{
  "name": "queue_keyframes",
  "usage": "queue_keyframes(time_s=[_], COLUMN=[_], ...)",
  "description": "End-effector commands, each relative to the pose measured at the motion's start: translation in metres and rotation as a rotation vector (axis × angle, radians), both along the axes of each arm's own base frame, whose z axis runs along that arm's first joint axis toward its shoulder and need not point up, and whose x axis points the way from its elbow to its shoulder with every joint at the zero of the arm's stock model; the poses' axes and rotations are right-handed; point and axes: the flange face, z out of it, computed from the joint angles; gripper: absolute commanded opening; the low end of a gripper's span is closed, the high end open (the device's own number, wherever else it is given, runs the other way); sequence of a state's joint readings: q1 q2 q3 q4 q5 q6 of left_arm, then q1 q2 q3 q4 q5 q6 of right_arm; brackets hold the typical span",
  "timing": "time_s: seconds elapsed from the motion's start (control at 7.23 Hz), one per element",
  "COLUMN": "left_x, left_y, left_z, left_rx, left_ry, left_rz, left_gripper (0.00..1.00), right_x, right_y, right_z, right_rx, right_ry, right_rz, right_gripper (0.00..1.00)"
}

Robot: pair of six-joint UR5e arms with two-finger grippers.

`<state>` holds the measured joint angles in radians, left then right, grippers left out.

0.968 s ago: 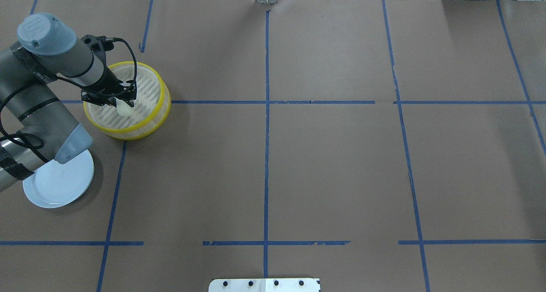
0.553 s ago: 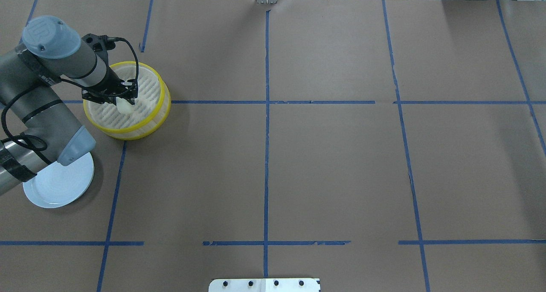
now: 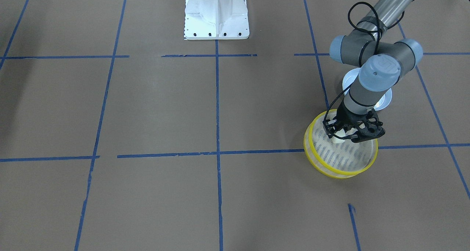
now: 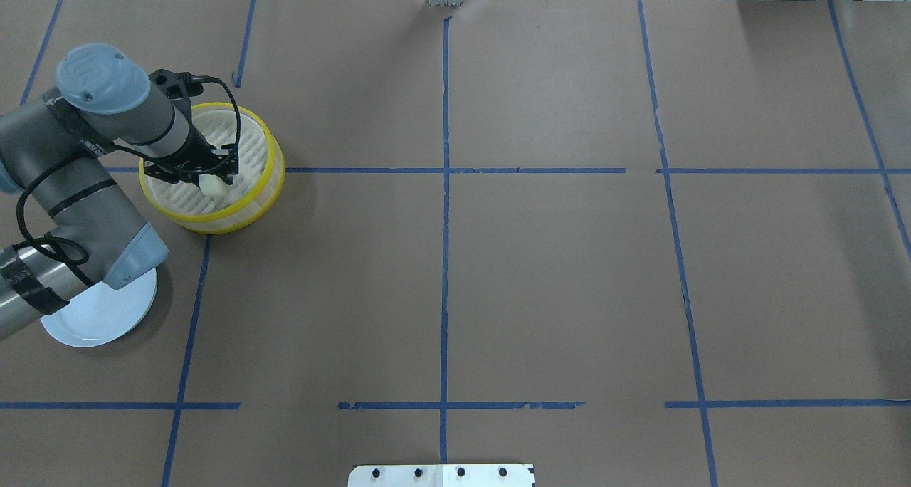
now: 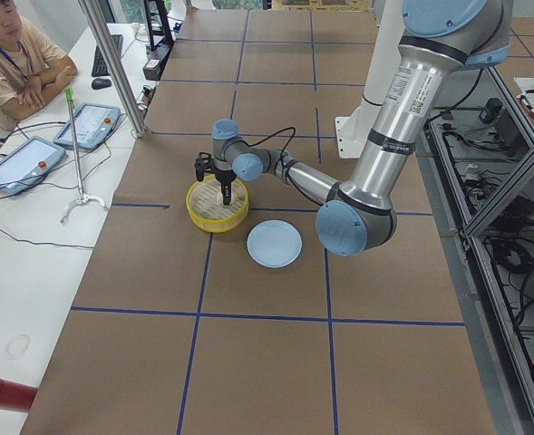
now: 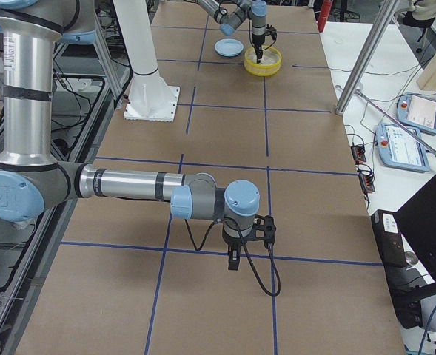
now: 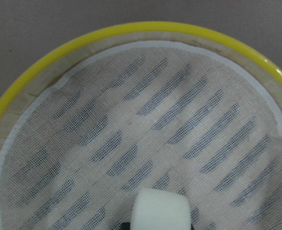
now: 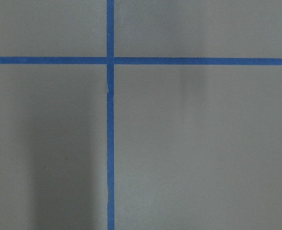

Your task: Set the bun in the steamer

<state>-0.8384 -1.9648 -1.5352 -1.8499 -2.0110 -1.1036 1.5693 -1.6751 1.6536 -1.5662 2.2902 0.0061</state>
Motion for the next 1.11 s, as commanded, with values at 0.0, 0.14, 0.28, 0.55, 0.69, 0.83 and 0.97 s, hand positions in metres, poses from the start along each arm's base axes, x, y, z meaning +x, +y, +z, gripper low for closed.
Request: queue_keyframes(time_s=[0.0,0.14,0.28,0.55,0.69,0.83,0.97], left_x=[-0.001,-0.002,-0.02,-0.123,-0.176,-0.229,-0.283], left_y=[0.001,0.002,0.0,0.002,0.011,0.022,0.034], left_z=[-0.004,-0.011,-0.027,-0.039,-0.013,0.017,0.048], left_rx=[0.009,0.019,0.047,0.182,0.221,0.242,0.262], left_ry=[0.004,0.014,0.037,0.074,0.076,0.084,0.094], left_rz=[0.003,0.002,-0.015,0.021,0.065,0.116,0.142], left_gripper=[1.0,1.0,1.0,1.0,1.0,1.0,1.0], right_x=[0.0,0.0,0.0,0.0,0.0,0.0,0.0], right_y=[0.0,0.0,0.0,0.0,0.0,0.0,0.0], right_z=[0.0,0.0,0.0,0.0,0.0,0.0,0.0], right_rx=[0.0,0.0,0.0,0.0,0.0,0.0,0.0], right_ry=[0.0,0.0,0.0,0.0,0.0,0.0,0.0], right_rz=[0.0,0.0,0.0,0.0,0.0,0.0,0.0], right_gripper=[1.0,1.0,1.0,1.0,1.0,1.0,1.0])
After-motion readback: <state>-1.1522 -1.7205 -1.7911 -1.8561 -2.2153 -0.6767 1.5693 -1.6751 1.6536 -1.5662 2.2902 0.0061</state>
